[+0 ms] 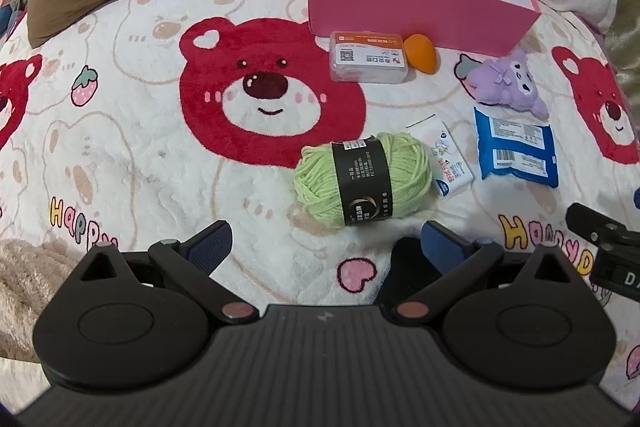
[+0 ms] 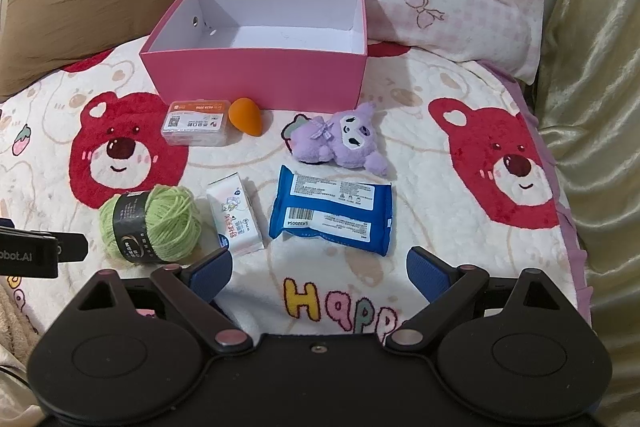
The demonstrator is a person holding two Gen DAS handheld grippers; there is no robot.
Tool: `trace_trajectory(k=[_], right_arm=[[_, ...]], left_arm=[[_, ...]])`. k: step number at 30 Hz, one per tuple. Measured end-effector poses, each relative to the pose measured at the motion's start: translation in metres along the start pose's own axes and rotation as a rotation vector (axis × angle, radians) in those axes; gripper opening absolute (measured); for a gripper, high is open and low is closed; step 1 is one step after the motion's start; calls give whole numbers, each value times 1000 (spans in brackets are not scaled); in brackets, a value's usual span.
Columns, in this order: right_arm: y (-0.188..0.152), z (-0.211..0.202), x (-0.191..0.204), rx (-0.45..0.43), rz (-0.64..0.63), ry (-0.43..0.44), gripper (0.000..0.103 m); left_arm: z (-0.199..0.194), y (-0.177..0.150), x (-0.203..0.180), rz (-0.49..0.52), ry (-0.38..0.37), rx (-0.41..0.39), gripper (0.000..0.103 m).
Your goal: Organize objects
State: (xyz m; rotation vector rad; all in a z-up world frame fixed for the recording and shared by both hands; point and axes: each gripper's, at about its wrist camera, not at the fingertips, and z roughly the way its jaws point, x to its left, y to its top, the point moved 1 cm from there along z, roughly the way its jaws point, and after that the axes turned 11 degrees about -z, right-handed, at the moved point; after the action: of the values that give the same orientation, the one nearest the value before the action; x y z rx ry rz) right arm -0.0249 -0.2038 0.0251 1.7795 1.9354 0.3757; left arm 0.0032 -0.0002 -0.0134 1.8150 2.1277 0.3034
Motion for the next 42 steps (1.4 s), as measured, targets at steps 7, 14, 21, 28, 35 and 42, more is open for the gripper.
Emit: trace_trajectory(k=[7,14,21,28,35,42], right_arm=[[0,0,2,1,-5,3,96],[0,-1,1,0,-4,3,96],[0,-1,1,-2,-5,3,96],[3,-3,2,-12,-17,25,96],[23,6,7,-15,-43,126,96],[32,24,38,-3,-125,236,96]], left_arm=[[-2,1,-1,9,-5,1,103],[-4,1,-2,18,-11,4,103],[-13,3,-2,23,-47,13,102],[-24,10,7,23,-71,-10,102],[-15,26,31,-43,-95,-13,102],[4,28,56,-163,-196,13,102]])
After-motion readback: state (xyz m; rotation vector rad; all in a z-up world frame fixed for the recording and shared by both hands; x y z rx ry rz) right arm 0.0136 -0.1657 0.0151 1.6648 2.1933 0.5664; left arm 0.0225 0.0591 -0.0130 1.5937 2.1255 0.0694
